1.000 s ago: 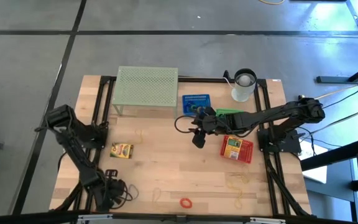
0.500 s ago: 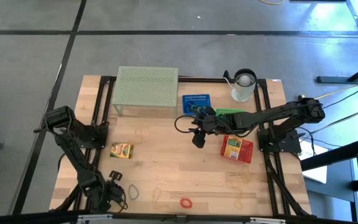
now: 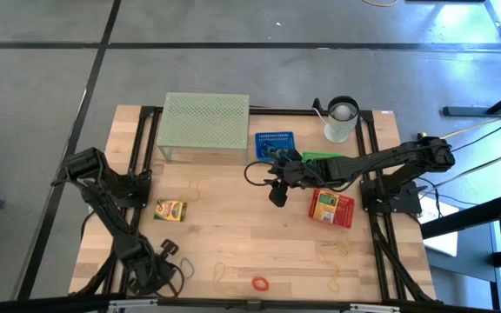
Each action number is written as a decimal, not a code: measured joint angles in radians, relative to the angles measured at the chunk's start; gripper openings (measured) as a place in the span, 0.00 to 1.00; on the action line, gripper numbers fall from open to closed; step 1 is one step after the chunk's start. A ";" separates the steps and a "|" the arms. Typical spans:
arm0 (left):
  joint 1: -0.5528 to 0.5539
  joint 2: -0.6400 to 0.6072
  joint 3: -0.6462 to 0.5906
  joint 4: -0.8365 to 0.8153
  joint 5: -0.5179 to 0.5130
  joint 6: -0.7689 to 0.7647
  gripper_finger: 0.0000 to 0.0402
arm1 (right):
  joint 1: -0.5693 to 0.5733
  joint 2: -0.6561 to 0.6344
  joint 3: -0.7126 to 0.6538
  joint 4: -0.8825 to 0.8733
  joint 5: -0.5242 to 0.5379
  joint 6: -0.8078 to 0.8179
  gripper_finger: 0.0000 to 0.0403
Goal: Pick & Place Office Desk Supplies
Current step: Put the black rubber band into the green bin
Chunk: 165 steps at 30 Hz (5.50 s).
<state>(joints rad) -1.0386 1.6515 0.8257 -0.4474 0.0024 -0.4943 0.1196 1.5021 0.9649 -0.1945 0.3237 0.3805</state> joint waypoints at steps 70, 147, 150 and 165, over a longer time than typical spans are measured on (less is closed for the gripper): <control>0.584 -0.072 0.130 0.713 -1.118 0.440 0.02 | 0.144 0.006 -0.001 0.416 -0.061 -0.838 0.41; 0.501 -0.073 0.131 0.788 -1.213 0.447 0.45 | -0.061 -0.142 -0.058 -0.788 0.211 0.370 0.03; 0.502 -0.073 0.131 0.788 -1.213 0.447 0.45 | -0.076 -0.142 -0.106 -0.757 0.211 0.399 0.03; 0.501 -0.073 0.131 0.782 -1.198 0.445 0.45 | -0.086 -0.142 -0.191 -0.630 0.228 0.431 0.28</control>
<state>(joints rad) -0.5381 1.5787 0.9569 0.3344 -1.1957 -0.0489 0.0334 1.3605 0.7742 -0.8250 0.5517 0.8116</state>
